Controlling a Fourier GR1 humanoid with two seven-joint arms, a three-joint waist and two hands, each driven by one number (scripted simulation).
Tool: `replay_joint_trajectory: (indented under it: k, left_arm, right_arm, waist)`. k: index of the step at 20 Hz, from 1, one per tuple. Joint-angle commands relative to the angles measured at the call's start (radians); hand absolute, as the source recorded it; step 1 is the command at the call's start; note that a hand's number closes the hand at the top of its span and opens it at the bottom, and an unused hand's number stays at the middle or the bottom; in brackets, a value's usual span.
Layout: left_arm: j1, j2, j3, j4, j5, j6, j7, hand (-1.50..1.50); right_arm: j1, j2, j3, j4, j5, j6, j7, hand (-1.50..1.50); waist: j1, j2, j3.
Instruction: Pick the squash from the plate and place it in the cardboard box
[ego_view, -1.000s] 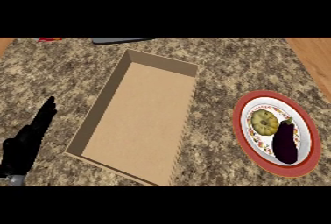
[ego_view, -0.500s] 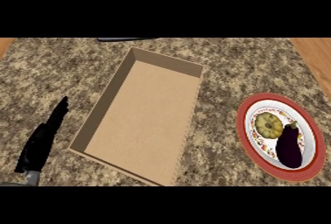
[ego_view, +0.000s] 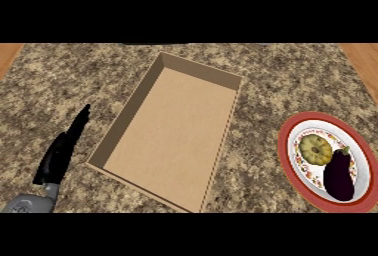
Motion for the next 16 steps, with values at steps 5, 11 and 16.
replay_joint_trajectory:
  k: [5, 11, 16]
  left_arm:
    - [-0.004, -0.05, -0.018, 0.032, -0.056, 0.005, -0.036, 0.0]
    - [-0.079, -0.069, 0.036, 0.073, -0.066, -0.047, -0.003, 0.0]
    - [-0.114, -0.095, 0.041, 0.083, -0.091, -0.064, 0.024, 0.0]
  right_arm:
    - [0.021, 0.218, 0.071, -0.153, 0.341, -0.181, 0.168, -1.5]
    - [-0.065, 0.255, 0.085, -0.102, 0.488, -0.124, 0.241, -1.5]
    - [-0.103, 0.316, 0.16, -0.147, 0.631, -0.053, 0.351, -1.5]
  waist:
    - [0.034, 0.003, 0.0]
    - [0.034, 0.002, 0.001]
    - [0.033, 0.002, 0.001]
